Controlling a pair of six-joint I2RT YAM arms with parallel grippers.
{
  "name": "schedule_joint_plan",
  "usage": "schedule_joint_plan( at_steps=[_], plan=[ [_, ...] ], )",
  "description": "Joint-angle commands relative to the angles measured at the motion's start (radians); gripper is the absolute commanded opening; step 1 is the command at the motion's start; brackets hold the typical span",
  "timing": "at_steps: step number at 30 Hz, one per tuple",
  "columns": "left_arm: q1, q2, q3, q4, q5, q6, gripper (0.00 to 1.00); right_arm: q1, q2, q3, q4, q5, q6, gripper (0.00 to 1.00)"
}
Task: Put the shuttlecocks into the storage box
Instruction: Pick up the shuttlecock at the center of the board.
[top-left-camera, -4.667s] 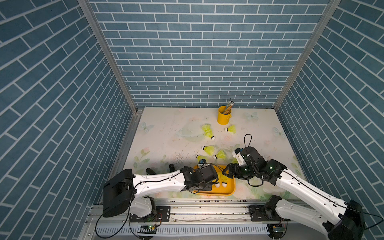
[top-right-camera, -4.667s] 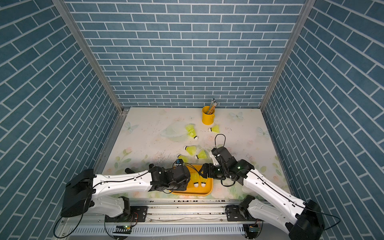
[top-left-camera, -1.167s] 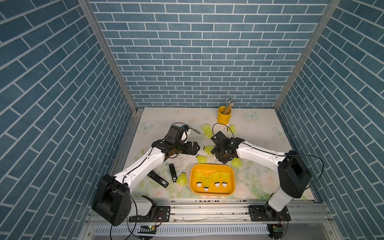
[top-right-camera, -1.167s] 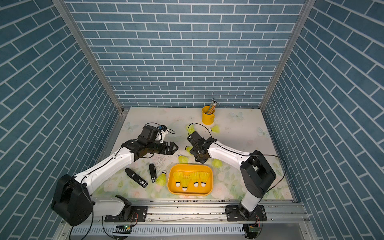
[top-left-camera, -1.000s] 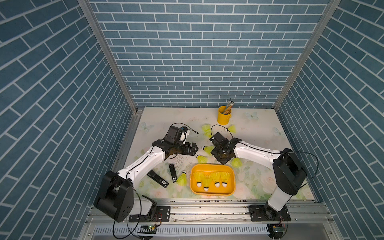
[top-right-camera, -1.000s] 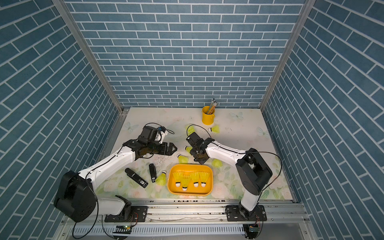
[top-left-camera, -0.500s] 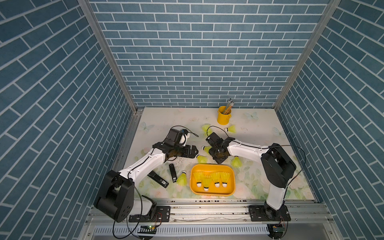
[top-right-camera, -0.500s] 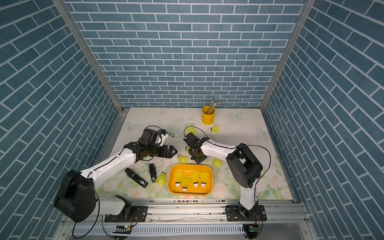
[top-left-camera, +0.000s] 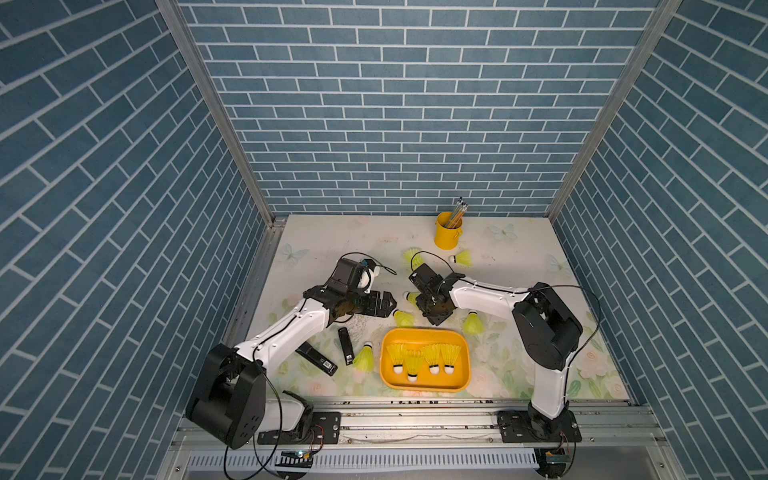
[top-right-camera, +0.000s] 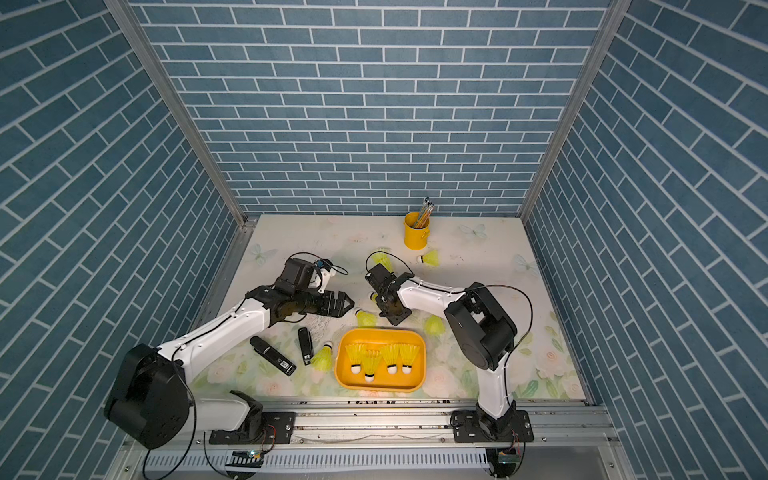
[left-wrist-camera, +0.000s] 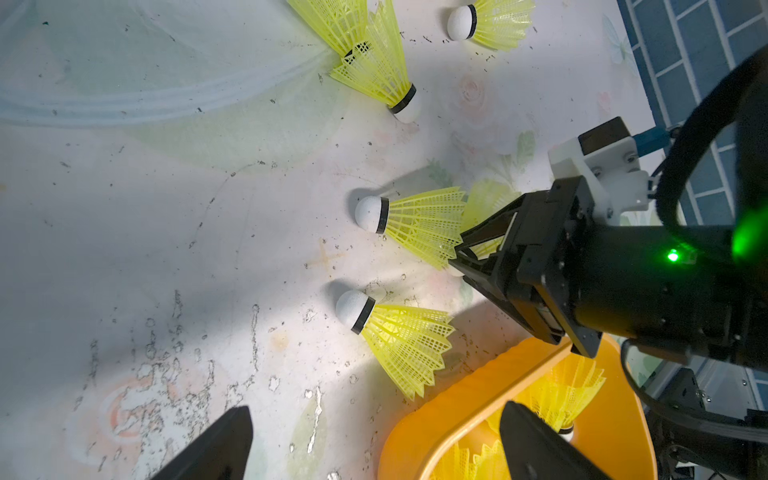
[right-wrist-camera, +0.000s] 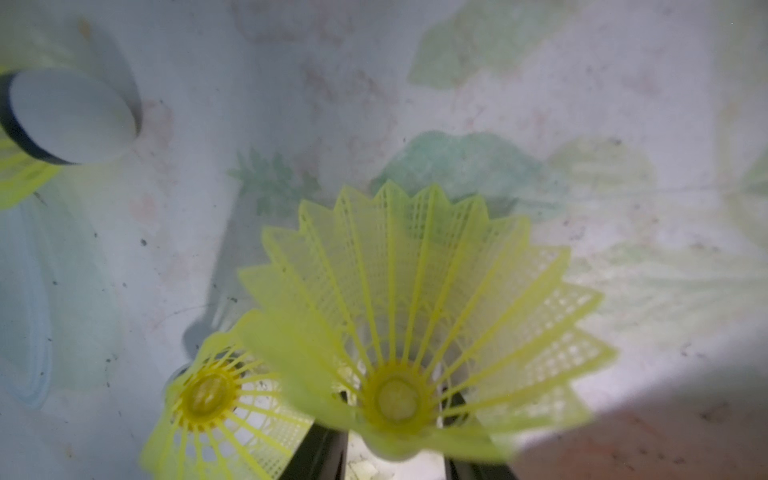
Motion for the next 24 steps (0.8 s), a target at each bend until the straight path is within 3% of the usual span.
schedule_joint_plan(
  at_steps=[1,4,7,13,24],
  plan=[
    [0.006,-0.017,-0.012,0.003,0.005,0.0,0.99,-0.009,0.025,-0.005,-0.003,0.018,0.014,0.4],
    [0.007,-0.018,-0.012,-0.003,-0.002,0.003,0.98,-0.013,0.031,-0.017,0.013,0.009,0.005,0.38],
    [0.007,-0.025,-0.015,-0.006,0.001,0.005,0.98,-0.014,0.031,-0.018,0.015,0.019,-0.012,0.28],
    [0.007,-0.033,-0.019,-0.008,-0.007,0.002,0.98,-0.013,0.015,0.002,-0.006,0.057,-0.049,0.2],
    [0.006,-0.025,-0.026,0.003,0.026,-0.001,0.97,-0.013,-0.039,-0.012,-0.003,0.097,-0.085,0.15]
  ],
)
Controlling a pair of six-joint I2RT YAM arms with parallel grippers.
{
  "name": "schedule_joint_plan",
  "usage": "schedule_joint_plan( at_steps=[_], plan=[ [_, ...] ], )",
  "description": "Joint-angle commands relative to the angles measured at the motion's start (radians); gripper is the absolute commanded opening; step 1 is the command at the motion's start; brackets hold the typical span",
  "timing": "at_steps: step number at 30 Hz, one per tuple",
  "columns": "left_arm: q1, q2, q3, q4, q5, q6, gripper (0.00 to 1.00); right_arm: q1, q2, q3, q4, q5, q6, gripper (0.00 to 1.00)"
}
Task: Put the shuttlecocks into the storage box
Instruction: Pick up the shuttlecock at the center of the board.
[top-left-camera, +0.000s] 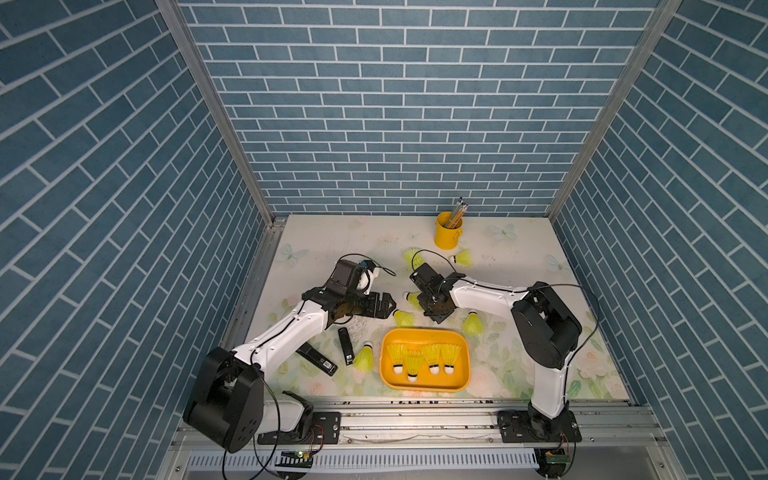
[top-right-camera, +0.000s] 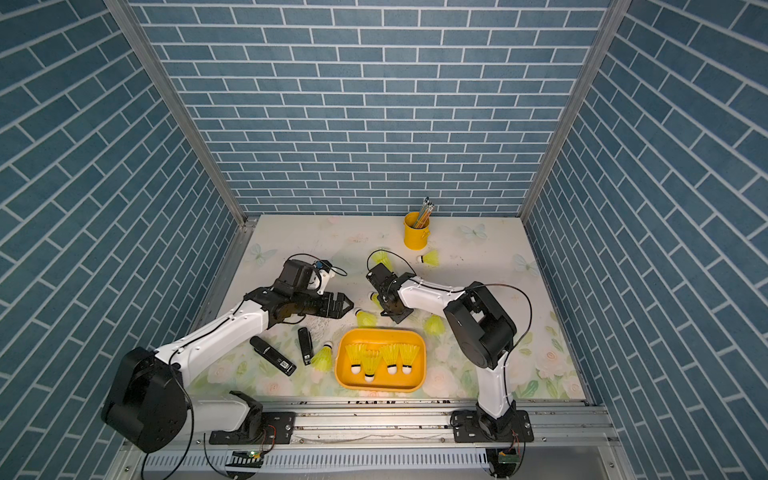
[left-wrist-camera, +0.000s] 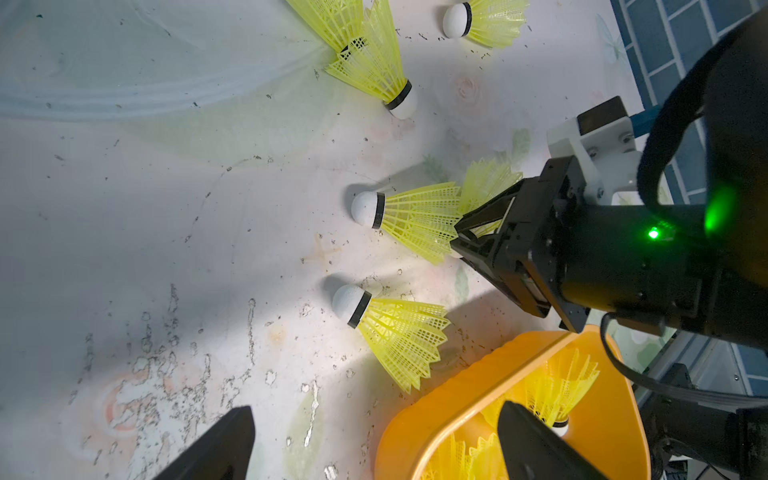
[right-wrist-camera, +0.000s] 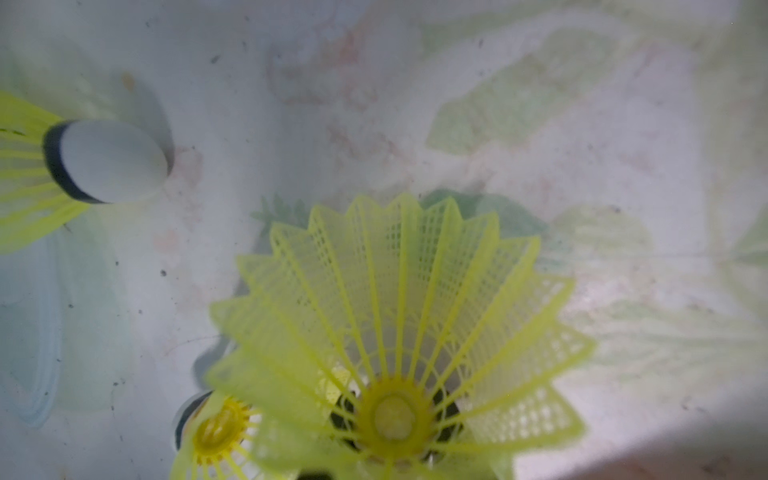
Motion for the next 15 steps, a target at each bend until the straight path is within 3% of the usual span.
schedule_joint_plan(
  at_steps=[1,15],
  plan=[
    [0.006,-0.006,-0.011,0.006,0.02,0.001,0.97,-0.002,-0.042,-0.007,-0.026,0.039,-0.038,0.15],
    [0.007,0.002,-0.013,0.028,0.051,-0.024,0.97,0.002,-0.112,0.005,-0.035,0.089,-0.118,0.15]
  ],
)
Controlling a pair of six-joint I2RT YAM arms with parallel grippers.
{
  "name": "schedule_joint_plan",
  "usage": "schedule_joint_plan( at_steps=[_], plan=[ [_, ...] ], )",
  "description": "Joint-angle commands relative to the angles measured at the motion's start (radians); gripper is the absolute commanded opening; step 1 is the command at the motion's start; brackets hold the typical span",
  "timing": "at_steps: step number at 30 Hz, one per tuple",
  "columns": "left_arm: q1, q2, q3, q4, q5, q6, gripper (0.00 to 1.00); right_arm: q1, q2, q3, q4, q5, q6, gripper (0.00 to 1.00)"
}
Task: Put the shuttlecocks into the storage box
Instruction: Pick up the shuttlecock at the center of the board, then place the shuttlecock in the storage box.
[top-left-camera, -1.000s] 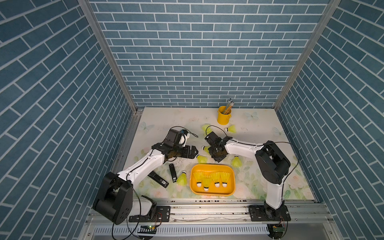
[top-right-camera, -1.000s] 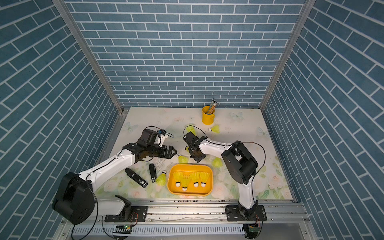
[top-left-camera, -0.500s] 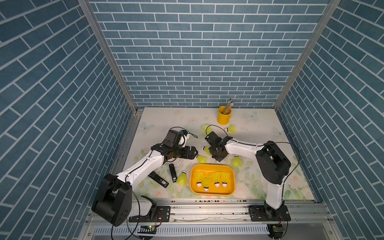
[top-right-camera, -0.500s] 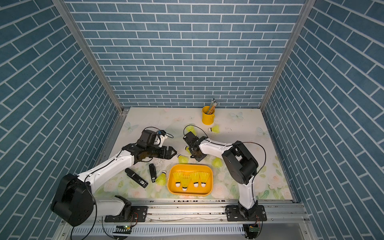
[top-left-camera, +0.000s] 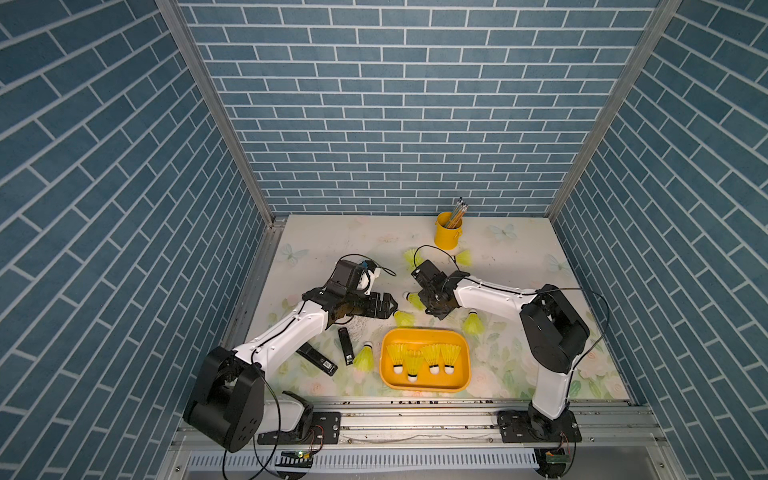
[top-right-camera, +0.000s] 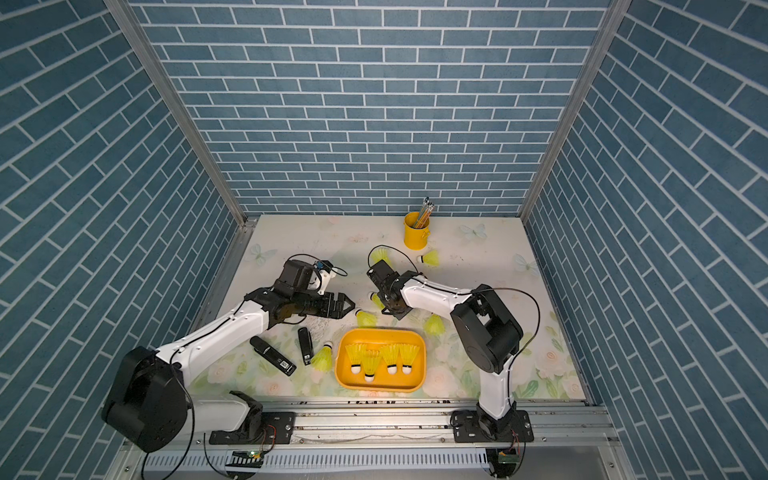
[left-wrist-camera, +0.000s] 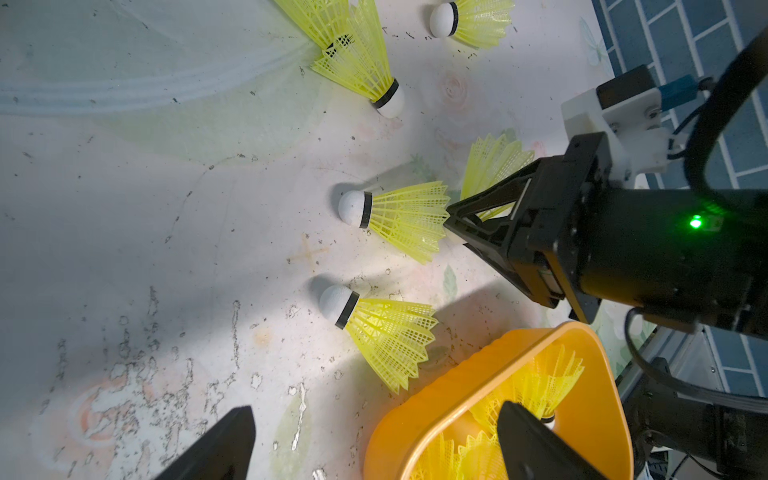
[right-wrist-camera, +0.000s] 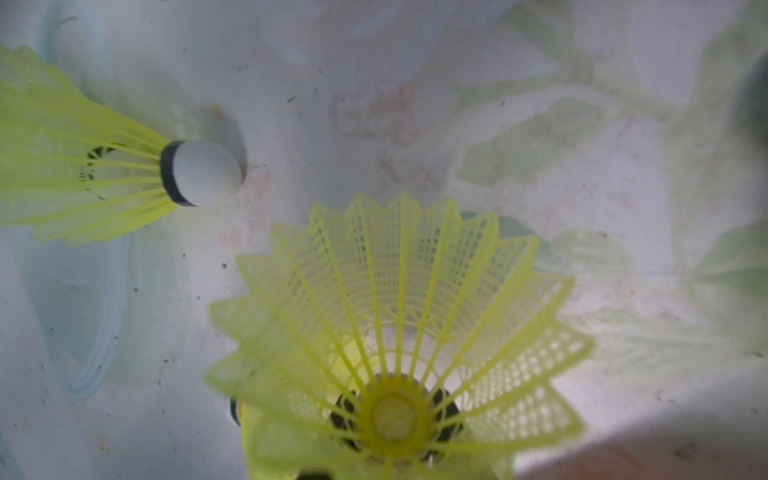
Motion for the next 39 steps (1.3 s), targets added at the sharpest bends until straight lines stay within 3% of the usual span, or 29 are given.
schedule_joint_plan(
  at_steps=[1,6,11,17,31,39],
  plan=[
    [0.006,0.0,-0.004,0.007,0.016,-0.014,0.97,0.004,-0.071,0.005,-0.031,0.06,-0.091,0.15],
    [-0.009,-0.044,0.012,-0.015,0.003,-0.046,0.95,0.012,-0.155,-0.021,0.005,0.067,-0.274,0.15],
    [-0.058,-0.111,0.009,-0.044,-0.033,-0.079,0.95,0.017,-0.295,-0.137,0.081,-0.044,-0.517,0.08],
    [-0.145,-0.178,-0.031,-0.049,-0.081,-0.13,0.95,0.041,-0.485,-0.287,0.126,-0.17,-0.658,0.08],
    [-0.396,-0.294,-0.136,-0.004,-0.218,-0.274,0.95,0.184,-0.715,-0.36,0.016,-0.257,-0.706,0.08],
    [-0.554,-0.354,-0.198,0.044,-0.345,-0.376,0.94,0.302,-0.831,-0.466,-0.048,-0.269,-0.641,0.08]
  ],
)
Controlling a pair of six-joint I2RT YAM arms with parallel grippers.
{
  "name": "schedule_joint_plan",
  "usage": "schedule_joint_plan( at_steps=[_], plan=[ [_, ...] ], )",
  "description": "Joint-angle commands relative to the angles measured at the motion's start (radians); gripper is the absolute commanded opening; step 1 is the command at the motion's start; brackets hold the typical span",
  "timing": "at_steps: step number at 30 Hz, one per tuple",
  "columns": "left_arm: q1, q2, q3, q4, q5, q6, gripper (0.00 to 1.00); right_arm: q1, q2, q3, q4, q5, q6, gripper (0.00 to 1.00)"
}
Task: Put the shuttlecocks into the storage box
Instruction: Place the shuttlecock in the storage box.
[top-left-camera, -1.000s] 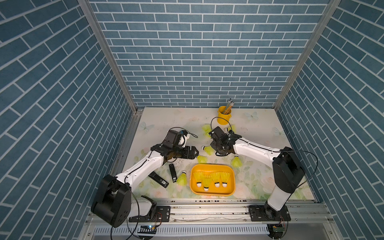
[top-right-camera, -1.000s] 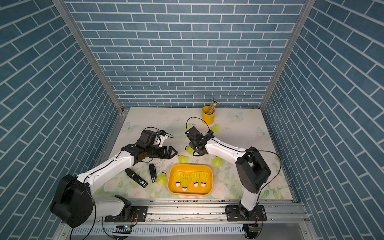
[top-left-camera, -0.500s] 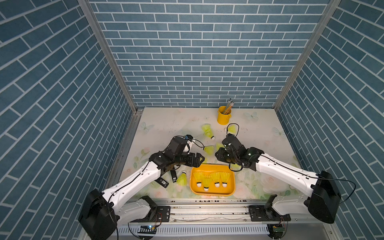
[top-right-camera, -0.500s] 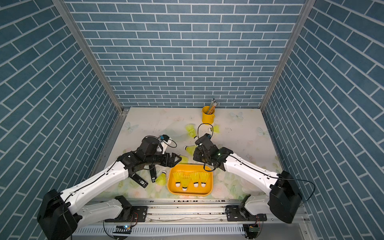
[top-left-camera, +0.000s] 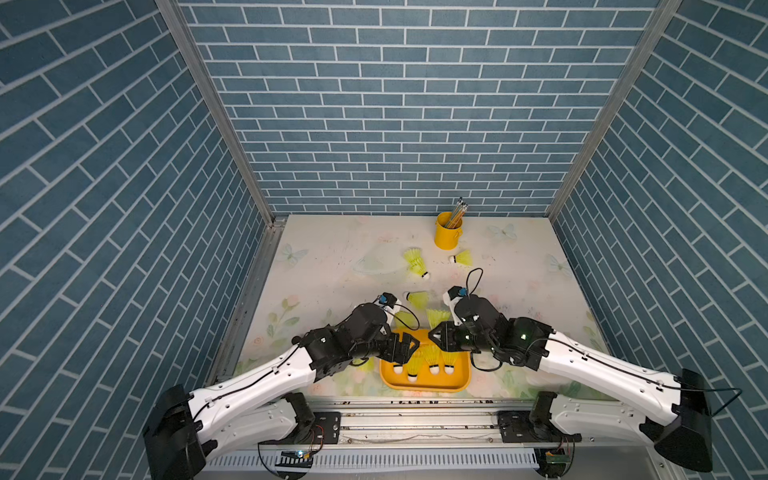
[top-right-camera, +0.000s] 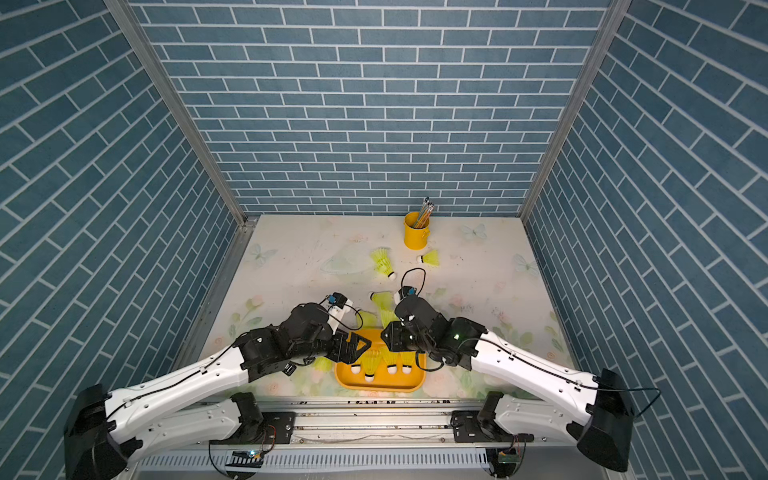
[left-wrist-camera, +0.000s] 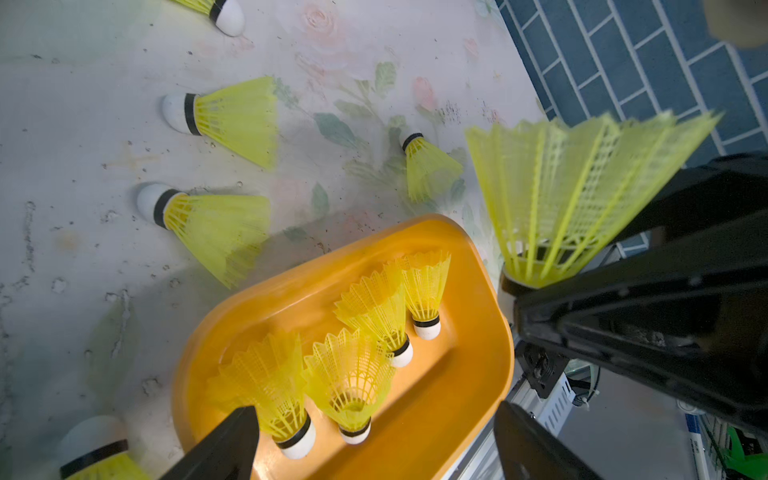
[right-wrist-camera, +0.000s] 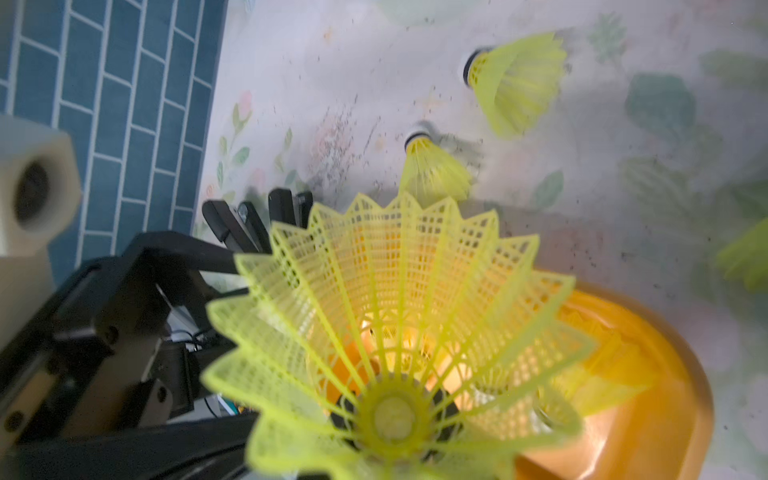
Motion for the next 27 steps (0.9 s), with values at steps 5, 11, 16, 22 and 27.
schedule_joint_plan(
  at_steps=[5,11,16,22,27],
  plan=[
    [-0.127,-0.049,-0.057,0.046,-0.17,-0.12,0.94,0.119,-0.078,-0.113,-0.067,0.001,0.096,0.08],
    [-0.216,-0.05,-0.062,0.055,-0.258,-0.166,0.94,0.169,-0.096,-0.173,-0.056,0.01,0.165,0.08],
    [-0.262,-0.018,-0.052,0.057,-0.286,-0.178,0.94,0.173,-0.088,-0.204,-0.041,-0.003,0.189,0.07],
    [-0.306,0.0,-0.053,0.065,-0.307,-0.186,0.94,0.174,-0.063,-0.215,-0.047,-0.005,0.203,0.08],
    [-0.337,0.003,-0.064,0.064,-0.322,-0.204,0.94,0.171,-0.04,-0.217,-0.051,-0.009,0.212,0.08]
  ],
)
